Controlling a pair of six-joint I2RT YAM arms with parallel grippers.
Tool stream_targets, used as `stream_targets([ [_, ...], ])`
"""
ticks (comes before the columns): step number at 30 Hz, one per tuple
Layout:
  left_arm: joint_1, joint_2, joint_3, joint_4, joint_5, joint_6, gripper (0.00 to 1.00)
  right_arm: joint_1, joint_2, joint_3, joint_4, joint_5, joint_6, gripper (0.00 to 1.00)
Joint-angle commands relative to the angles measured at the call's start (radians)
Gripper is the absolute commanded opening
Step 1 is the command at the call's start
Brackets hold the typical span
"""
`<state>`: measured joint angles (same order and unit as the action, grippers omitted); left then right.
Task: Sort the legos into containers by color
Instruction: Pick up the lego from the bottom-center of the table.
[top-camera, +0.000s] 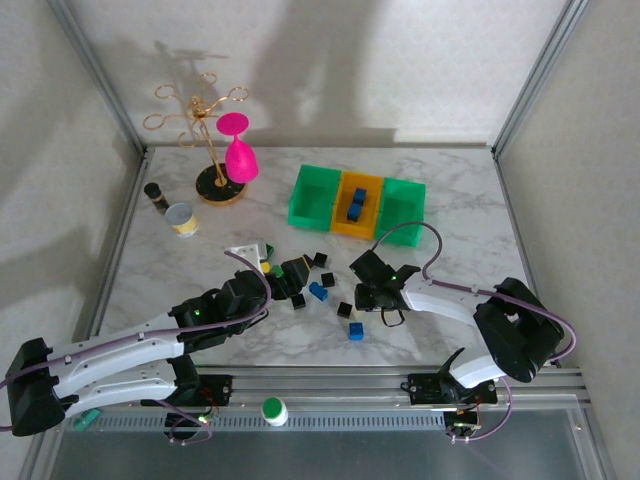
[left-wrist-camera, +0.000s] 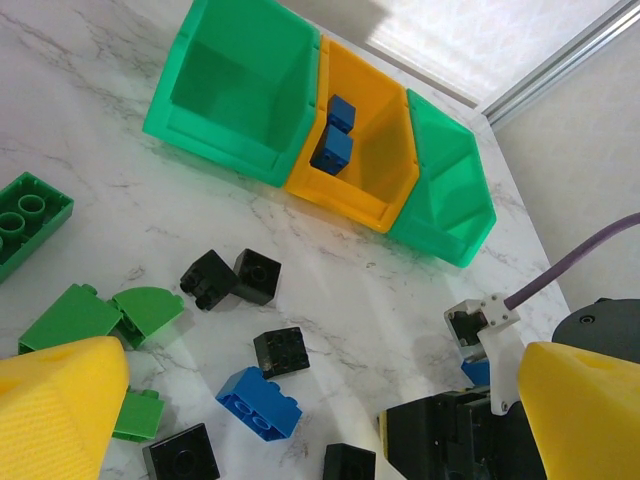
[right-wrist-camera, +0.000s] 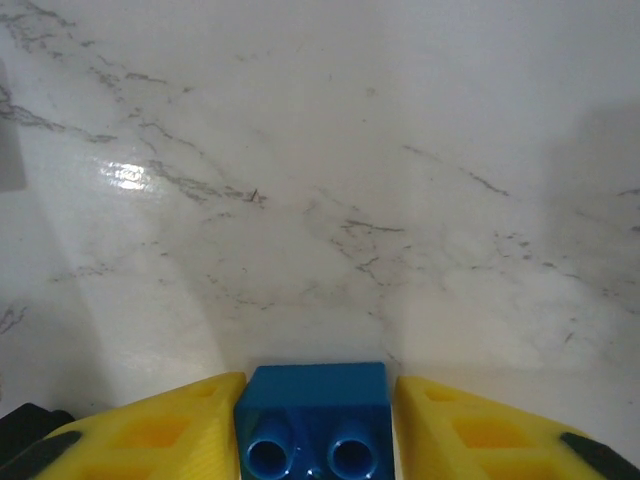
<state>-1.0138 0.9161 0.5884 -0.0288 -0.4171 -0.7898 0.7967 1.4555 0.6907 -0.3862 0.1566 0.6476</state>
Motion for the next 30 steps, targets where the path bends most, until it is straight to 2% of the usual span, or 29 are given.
stream_targets([
  [1,-0.009,-0.009,0.014,-0.025,-0.033,0.009,1.00,0.009,0.009,-0.002,-0.024,0.030,0.004,0.40],
  [10,-0.009,-0.008,0.031,-0.025,-0.035,0.012,1.00,0.010,-0.006,0.021,-0.025,0.057,0.001,0.33],
  [17,-0.008,-0.016,0.045,-0.033,-0.049,0.027,0.99,0.009,-0.040,0.062,-0.056,0.099,-0.010,0.31],
  [24,-0.002,-0.008,0.050,-0.022,-0.086,0.027,1.00,0.003,-0.083,0.145,-0.098,0.163,-0.026,0.30],
  [30,0.044,-0.003,0.054,-0.020,-0.076,0.050,1.00,-0.034,-0.057,0.256,-0.108,0.196,-0.072,0.30],
])
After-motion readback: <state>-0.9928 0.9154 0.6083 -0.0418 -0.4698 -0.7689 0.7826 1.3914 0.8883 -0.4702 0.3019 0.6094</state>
